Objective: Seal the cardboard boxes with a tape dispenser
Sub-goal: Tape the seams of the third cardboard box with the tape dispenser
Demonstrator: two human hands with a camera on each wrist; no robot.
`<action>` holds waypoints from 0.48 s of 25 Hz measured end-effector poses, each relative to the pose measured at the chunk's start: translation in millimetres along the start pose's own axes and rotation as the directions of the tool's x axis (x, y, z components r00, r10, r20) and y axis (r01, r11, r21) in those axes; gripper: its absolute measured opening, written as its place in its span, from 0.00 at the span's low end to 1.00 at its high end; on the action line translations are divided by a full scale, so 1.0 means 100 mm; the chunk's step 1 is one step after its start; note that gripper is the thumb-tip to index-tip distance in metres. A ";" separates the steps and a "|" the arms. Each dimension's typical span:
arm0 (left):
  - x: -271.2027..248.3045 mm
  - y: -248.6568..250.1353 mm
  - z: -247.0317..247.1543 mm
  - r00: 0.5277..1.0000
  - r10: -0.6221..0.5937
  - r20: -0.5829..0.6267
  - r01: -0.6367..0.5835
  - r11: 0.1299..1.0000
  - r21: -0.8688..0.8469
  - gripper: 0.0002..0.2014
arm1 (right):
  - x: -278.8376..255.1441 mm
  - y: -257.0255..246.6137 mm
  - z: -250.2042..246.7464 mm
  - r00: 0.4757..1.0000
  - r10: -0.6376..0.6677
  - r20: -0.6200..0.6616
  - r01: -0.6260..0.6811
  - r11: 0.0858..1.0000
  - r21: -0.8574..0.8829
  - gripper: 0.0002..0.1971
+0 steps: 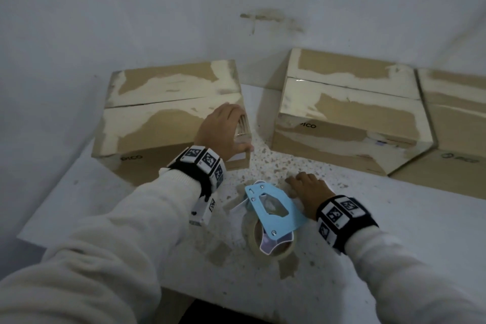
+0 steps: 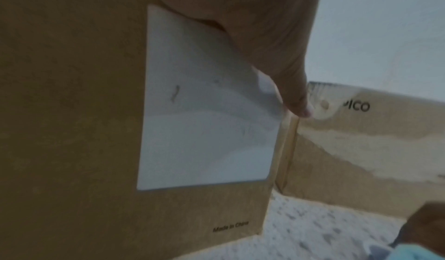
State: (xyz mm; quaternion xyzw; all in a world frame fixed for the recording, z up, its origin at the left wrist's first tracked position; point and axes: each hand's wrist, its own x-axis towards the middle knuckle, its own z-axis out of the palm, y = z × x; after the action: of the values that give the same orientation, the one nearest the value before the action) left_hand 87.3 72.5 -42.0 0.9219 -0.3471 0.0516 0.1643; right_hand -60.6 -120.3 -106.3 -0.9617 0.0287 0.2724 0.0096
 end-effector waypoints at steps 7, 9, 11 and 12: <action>-0.23 -0.30 -0.27 0.987 -0.124 -0.106 0.088 0.951 -0.296 0.28 | 0.11 -0.59 -0.78 0.680 0.211 -0.702 0.250 0.833 0.493 0.14; -0.38 -0.55 -0.40 0.971 -0.096 -0.218 0.042 0.970 -0.239 0.26 | 0.18 -0.86 -1.04 0.573 0.218 -0.790 0.362 0.798 0.482 0.13; -0.55 -0.84 -0.51 0.954 -0.114 -0.278 0.069 0.984 -0.164 0.28 | 0.29 -1.08 -1.17 0.619 0.156 -0.770 0.378 0.800 0.466 0.18; -0.64 -0.99 -0.56 0.949 -0.148 -0.280 0.112 0.984 -0.140 0.29 | 0.36 -1.14 -1.18 0.679 0.129 -0.723 0.327 0.828 0.455 0.21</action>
State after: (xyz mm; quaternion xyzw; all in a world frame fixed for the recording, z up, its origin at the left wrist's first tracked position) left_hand 105.2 201.4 -28.9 0.9135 -0.2602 0.1534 0.2726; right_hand 38.7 -12.3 -24.2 -0.9436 0.0523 -0.1534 0.2889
